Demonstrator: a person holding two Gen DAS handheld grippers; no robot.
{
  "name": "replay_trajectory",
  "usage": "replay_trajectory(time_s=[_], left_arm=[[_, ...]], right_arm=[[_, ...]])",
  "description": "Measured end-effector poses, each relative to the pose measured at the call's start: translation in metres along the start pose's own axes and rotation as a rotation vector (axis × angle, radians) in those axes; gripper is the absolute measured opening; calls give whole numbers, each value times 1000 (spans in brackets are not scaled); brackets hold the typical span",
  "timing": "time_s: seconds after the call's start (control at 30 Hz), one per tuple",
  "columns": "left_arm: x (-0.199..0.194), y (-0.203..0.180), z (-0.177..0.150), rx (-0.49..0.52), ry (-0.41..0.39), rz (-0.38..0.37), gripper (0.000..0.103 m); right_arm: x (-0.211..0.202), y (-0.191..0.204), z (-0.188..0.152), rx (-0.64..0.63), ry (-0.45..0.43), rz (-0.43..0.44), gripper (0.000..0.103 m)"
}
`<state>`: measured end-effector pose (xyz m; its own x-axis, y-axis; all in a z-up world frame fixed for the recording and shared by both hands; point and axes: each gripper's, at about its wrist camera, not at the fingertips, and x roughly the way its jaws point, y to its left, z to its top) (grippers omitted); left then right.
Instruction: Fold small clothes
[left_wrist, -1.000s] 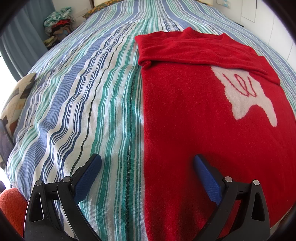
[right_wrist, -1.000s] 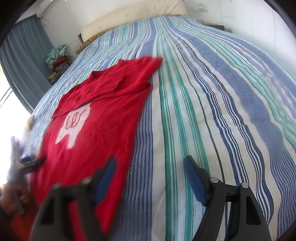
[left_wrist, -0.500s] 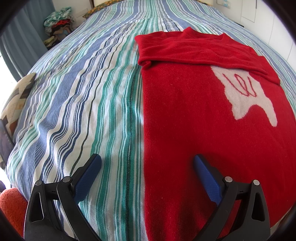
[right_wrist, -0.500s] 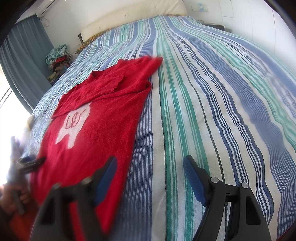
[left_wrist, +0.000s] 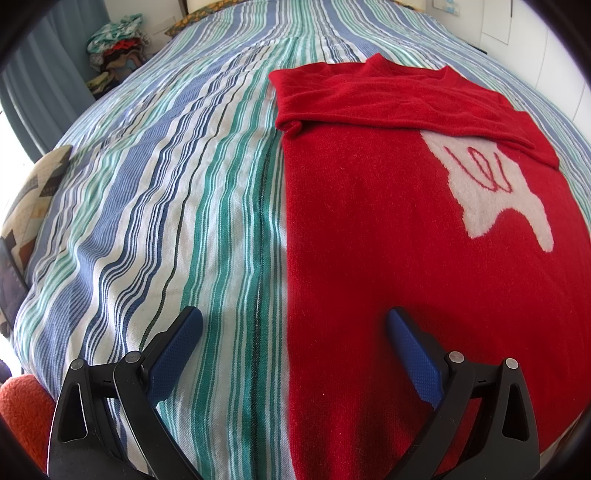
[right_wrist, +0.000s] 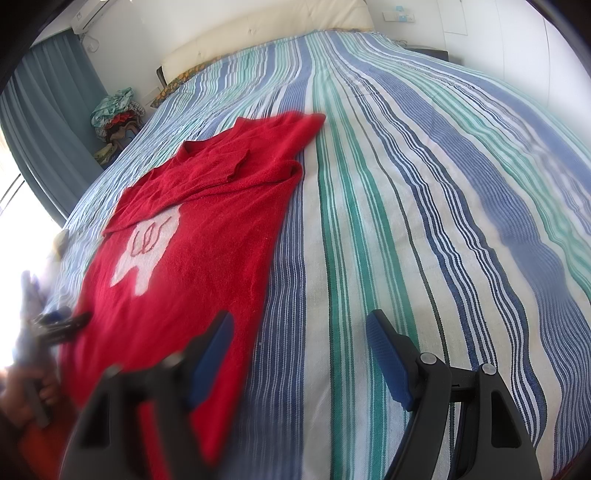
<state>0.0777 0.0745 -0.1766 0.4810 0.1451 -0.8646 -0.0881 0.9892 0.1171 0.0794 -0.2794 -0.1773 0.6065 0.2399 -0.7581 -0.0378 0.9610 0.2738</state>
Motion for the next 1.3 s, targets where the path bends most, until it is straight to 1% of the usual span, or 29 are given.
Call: replay_trajectory(time_s=[1.17,1.3], left_arm=[[1,0,-1,0,0,1,100],[-5,2,2,-6,4,4,100]], right_arm=[[0,0,1,0,0,0,74],[0,0,1,-1,0,-1,74]])
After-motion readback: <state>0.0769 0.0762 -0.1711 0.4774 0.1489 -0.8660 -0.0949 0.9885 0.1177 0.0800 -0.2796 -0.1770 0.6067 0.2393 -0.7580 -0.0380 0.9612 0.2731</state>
